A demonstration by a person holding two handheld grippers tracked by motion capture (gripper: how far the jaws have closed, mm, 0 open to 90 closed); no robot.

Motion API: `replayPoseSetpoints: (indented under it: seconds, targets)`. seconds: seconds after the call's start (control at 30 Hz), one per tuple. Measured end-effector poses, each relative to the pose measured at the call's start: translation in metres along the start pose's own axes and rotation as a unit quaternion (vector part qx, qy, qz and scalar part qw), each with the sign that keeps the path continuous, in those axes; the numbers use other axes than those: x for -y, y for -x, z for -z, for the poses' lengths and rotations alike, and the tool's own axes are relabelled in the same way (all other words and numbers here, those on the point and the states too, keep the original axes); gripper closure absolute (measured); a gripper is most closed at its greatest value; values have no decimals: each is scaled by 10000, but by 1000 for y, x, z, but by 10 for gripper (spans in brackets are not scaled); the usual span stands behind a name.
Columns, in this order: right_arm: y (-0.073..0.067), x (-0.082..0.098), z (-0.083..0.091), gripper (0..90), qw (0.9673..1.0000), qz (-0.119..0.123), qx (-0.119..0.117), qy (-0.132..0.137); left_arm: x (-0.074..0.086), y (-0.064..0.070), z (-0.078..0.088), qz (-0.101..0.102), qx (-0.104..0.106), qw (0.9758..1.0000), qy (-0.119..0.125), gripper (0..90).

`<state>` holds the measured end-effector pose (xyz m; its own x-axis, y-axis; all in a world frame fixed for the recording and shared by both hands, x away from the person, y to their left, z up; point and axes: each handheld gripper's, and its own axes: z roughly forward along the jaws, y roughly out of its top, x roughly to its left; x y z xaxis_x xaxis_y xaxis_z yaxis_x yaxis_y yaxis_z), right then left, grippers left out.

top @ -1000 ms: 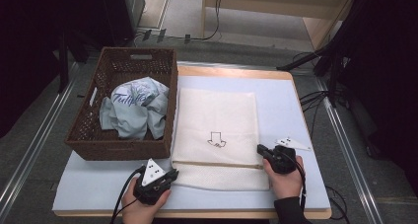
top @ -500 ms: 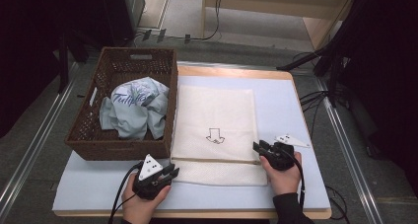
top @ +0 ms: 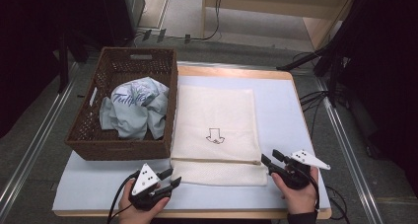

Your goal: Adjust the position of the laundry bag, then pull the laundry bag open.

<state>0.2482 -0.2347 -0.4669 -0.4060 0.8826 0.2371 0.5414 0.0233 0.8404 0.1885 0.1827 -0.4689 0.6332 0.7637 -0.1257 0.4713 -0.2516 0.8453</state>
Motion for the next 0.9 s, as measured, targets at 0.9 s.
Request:
replayPoseSetpoints:
  seconds: [0.9]
  targets:
    - [4,26,11,503,9958,-428,-590,-561,-51,61,-76,-108,635,9970,-428,900]
